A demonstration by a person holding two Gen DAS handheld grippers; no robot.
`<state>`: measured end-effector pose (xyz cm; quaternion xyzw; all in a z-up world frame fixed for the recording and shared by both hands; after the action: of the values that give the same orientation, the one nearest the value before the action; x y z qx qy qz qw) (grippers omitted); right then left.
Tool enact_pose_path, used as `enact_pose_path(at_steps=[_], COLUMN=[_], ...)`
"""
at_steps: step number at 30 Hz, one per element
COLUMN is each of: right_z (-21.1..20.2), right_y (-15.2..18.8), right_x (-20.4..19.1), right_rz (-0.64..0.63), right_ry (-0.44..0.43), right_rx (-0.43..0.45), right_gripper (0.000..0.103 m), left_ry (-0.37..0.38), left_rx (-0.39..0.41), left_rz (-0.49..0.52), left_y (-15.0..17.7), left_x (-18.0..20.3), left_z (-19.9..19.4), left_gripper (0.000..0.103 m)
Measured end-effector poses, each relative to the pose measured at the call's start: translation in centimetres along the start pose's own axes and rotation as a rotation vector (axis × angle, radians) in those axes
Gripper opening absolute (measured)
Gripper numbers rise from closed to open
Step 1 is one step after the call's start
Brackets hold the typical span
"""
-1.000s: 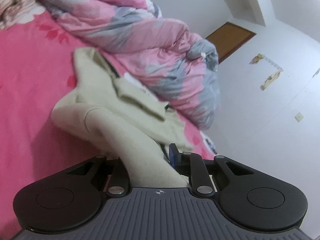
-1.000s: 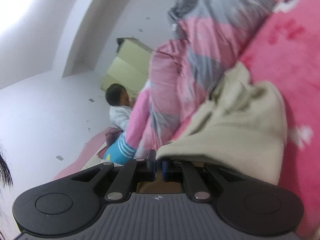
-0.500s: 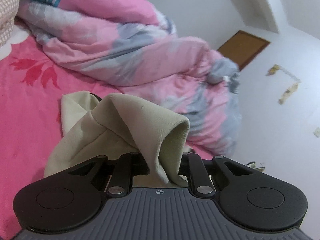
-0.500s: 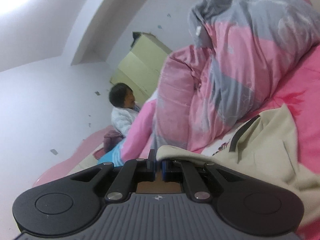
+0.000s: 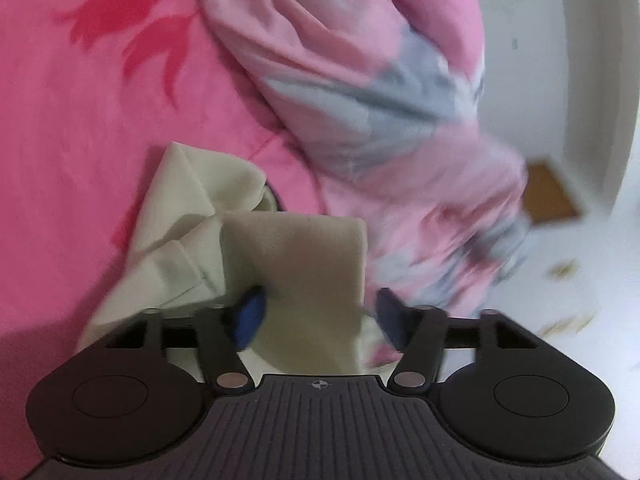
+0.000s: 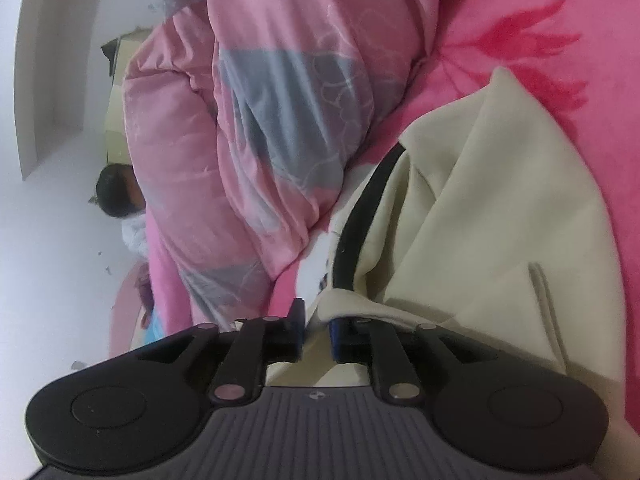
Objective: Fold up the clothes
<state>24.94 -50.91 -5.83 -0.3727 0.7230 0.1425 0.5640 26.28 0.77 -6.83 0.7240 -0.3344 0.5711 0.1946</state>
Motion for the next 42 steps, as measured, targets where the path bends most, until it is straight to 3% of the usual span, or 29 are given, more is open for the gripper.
enact_pose_path(at_steps=[3,5,8,12,16,20,23,27,30,35,39,42], right_z=[-0.1,-0.7,-1.5,-1.4,0.2,2.7,2.1,-1.6,-5.6,-10.7,-10.5,-9.2], right_y=[-0.5,-0.8,-1.1,-0.6,-0.3,2.2,4.8,8.4,11.1,14.4,14.7,13.9], right_x=[0.2,-0.9,-2.9,-3.9,-4.0,-5.0,-6.6,-7.9,-7.1,-2.5,1.0,1.5], right_rz=[0.092,0.135,0.128,0.135,0.134,0.042,-0.033,-0.072,-0.061,-0.012,0.007,0.006], right_ry=[-0.039,-0.086,-0.128,-0.115,-0.029,0.102,0.060,-0.028,-0.049,0.090,0.177,0.145], right_rx=[-0.035,-0.054,-0.060,-0.078,-0.103,-0.199,-0.225,-0.237,-0.220,-0.136,-0.070,0.007], right_gripper=[0.059,0.075,0.085,0.097,0.099,0.099,0.099,0.099,0.099,0.098,0.091,0.088], left_ry=[0.028,0.034,0.036,0.005,-0.043,-0.082,-0.109,-0.127,-0.139,-0.211,-0.277,-0.317], left_rx=[0.054,0.092,0.125,0.106,0.015,-0.036,-0.041,-0.041,-0.004,0.087,0.176,0.245], left_rz=[-0.028,-0.016,0.011,0.075,0.187,0.316,0.351,0.387,0.411,0.428,0.418,0.408], left_y=[-0.9,-1.3,-1.5,0.1,4.6,10.0,12.6,15.0,16.2,17.1,16.3,15.6], left_x=[0.5,1.1,2.0,3.1,4.5,5.3,4.4,3.2,2.2,0.2,-0.1,-0.1], left_z=[-1.6,-2.8,-4.6,-6.6,-7.9,-9.4,-9.6,-9.2,-9.2,-8.7,-7.2,-6.1], left_gripper=[0.078,0.081,0.082,0.082,0.082,0.082,0.082,0.082,0.083,0.093,0.093,0.093])
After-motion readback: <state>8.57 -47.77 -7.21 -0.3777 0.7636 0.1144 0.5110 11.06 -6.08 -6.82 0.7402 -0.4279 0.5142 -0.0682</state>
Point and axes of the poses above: each gripper's, at about its wrist camera, not at the fingertips, and z roughly the way its jaws point, x to its right, y to its underside, the point moved 4 cm from there along z, roughly the way its jaws point, and after that the axes turned 1 degree about z, right-handed, at the moved point
